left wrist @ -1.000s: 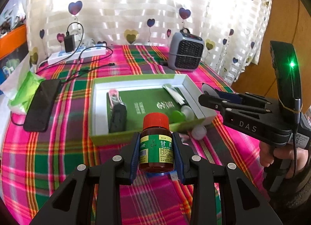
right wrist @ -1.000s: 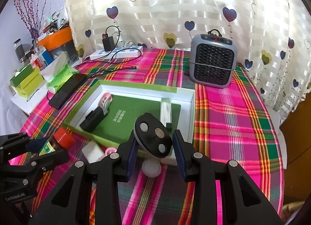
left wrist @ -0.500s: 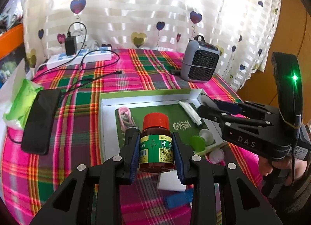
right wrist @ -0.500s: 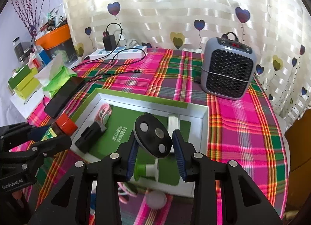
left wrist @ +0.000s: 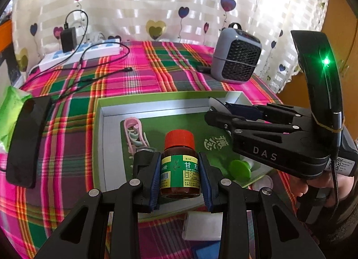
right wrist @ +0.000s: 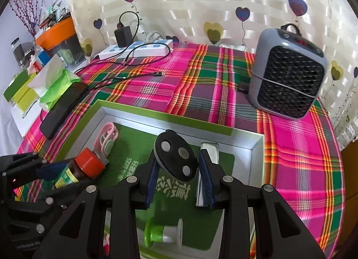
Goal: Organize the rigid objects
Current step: 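Lower the jar and black round object onto the mat and open both grippers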
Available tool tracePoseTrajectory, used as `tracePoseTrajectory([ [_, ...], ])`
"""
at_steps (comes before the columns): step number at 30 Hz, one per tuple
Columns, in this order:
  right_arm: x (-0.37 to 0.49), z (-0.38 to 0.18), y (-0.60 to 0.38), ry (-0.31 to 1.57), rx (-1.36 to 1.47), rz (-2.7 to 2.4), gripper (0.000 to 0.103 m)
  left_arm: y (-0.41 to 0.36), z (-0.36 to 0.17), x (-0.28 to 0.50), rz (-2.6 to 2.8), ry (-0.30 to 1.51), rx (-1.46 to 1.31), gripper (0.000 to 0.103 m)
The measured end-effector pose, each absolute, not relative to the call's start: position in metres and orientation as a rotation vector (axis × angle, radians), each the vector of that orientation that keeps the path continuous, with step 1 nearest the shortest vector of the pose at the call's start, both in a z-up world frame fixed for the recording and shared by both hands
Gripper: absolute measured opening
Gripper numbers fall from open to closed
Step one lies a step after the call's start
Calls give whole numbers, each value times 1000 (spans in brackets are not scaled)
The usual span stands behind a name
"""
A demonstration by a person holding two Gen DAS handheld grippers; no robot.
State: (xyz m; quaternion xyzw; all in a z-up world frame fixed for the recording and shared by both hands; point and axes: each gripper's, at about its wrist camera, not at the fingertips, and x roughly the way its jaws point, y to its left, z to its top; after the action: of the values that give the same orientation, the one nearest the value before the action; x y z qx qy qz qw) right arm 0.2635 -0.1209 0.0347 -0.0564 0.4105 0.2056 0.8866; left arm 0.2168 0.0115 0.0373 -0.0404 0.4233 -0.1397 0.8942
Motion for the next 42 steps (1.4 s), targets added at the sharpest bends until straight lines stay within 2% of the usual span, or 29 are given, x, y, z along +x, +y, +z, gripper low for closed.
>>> tracePoseTrajectory([
  [36,283,14,-117,901,-113,426,37,2,25,227,-261,898,-19,31],
  [42,283,14,-116,902,-109,426,41,2,26,227,-259,899,-19,31],
])
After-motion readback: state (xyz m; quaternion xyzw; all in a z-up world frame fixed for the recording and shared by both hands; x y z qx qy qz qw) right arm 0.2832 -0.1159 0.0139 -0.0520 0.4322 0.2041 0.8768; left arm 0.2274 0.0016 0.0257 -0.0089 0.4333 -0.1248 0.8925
